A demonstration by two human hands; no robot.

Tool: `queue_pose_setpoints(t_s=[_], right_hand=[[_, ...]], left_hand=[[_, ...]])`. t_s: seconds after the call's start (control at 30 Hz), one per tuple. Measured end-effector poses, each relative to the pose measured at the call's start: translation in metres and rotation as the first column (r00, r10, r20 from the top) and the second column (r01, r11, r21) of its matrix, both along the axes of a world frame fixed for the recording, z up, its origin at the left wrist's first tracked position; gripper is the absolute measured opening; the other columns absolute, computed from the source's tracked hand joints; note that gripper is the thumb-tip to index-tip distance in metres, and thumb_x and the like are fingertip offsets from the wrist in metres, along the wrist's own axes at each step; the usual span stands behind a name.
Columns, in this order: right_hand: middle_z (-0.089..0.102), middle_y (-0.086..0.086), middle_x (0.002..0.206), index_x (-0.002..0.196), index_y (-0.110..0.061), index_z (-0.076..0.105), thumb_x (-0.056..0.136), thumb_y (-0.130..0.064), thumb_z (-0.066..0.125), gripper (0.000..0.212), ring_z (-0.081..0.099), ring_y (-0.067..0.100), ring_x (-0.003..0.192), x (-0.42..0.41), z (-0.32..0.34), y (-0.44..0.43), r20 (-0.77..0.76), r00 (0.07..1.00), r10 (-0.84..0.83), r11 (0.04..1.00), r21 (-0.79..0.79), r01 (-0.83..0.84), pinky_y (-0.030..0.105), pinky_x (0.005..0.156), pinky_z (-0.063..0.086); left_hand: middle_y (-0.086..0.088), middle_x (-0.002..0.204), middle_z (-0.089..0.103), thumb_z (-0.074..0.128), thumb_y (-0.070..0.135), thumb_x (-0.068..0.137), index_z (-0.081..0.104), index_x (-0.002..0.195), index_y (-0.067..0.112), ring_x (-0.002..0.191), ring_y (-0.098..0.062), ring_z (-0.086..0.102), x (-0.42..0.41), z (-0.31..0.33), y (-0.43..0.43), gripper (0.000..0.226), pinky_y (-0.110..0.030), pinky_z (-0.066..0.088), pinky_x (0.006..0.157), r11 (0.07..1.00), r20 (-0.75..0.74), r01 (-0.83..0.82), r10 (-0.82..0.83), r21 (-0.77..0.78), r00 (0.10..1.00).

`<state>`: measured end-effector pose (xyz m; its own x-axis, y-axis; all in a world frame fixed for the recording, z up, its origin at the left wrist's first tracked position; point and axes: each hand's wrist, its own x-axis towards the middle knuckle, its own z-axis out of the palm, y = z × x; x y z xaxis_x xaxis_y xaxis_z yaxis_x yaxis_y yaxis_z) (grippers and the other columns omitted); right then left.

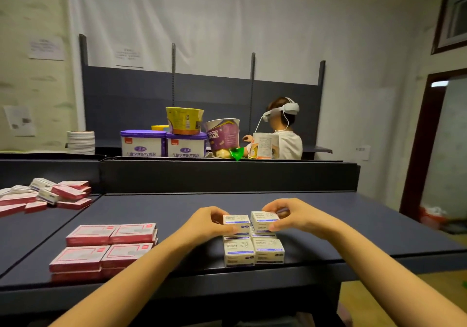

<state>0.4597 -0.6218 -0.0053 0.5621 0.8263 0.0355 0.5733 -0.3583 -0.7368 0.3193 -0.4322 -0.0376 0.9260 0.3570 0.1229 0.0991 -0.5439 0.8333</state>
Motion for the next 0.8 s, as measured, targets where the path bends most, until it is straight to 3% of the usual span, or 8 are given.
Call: queue_pose_setpoints(t_s=[0.17,0.3,0.43,0.5,0.63,0.8], right_hand=[[0.063,-0.005,0.108,0.109,-0.023,0.057,0.08,-0.019,0.069,0.031,0.061,0.011,0.1,0.0,-0.002,0.005,0.008,0.998,0.058,0.998,-0.019,-0.058,0.024,0.084,0.053],[0.054,-0.007,0.121,0.121,-0.028,0.049,0.08,-0.027,0.069,0.045,0.053,0.011,0.112,0.0,0.0,0.006,0.005,0.998,0.064,0.997,-0.03,-0.064,0.025,0.093,0.045],[0.046,-0.011,0.124,0.125,-0.034,0.042,0.077,-0.031,0.069,0.055,0.044,0.007,0.117,-0.01,0.016,0.028,0.017,0.998,0.059,0.991,0.122,-0.061,0.026,0.099,0.036],[0.049,-0.01,0.125,0.122,-0.035,0.043,0.072,-0.036,0.069,0.056,0.047,0.009,0.117,-0.021,0.026,0.049,0.029,0.996,0.082,0.981,0.173,-0.085,0.028,0.1,0.038],[0.052,-0.007,0.128,0.125,-0.031,0.046,0.062,-0.044,0.069,0.068,0.049,0.013,0.121,-0.047,0.045,0.105,0.043,0.99,0.134,0.963,0.23,-0.14,0.036,0.107,0.039],[0.048,-0.008,0.128,0.13,-0.027,0.041,0.067,-0.043,0.066,0.07,0.048,0.013,0.119,-0.091,0.06,0.193,0.056,0.976,0.211,0.957,0.193,-0.218,0.032,0.102,0.04]], left_hand=[[0.001,0.11,0.065,0.071,0.03,0.079,0.054,0.108,0.019,0.099,-0.014,0.063,-0.001,0.001,0.002,0.036,-0.025,0.053,0.084,0.999,-0.05,0.031,-0.03,0.022,0.998],[0.004,0.118,0.056,0.071,0.033,0.079,0.049,0.117,0.025,0.102,-0.009,0.055,-0.002,0.005,0.004,0.045,-0.022,0.048,0.084,0.998,-0.057,0.047,-0.044,0.049,0.997],[0.006,0.132,0.046,0.07,0.041,0.077,0.042,0.131,0.029,0.118,-0.01,0.043,-0.017,0.024,0.022,0.062,-0.025,0.037,0.092,0.993,0.037,-0.016,0.012,0.115,0.999],[0.004,0.137,0.045,0.071,0.041,0.076,0.039,0.135,0.028,0.125,-0.013,0.042,-0.031,0.035,0.04,0.068,-0.025,0.036,0.093,0.99,0.054,-0.034,0.027,0.138,0.998],[0.0,0.141,0.044,0.071,0.038,0.077,0.035,0.138,0.024,0.119,-0.011,0.044,-0.07,0.052,0.092,0.072,-0.023,0.036,0.093,0.985,0.096,-0.09,0.076,0.15,0.992],[0.0,0.142,0.044,0.071,0.037,0.077,0.033,0.139,0.025,0.127,-0.017,0.043,-0.124,0.062,0.182,0.073,-0.031,0.038,0.099,0.965,0.117,-0.192,0.173,0.178,0.978]])
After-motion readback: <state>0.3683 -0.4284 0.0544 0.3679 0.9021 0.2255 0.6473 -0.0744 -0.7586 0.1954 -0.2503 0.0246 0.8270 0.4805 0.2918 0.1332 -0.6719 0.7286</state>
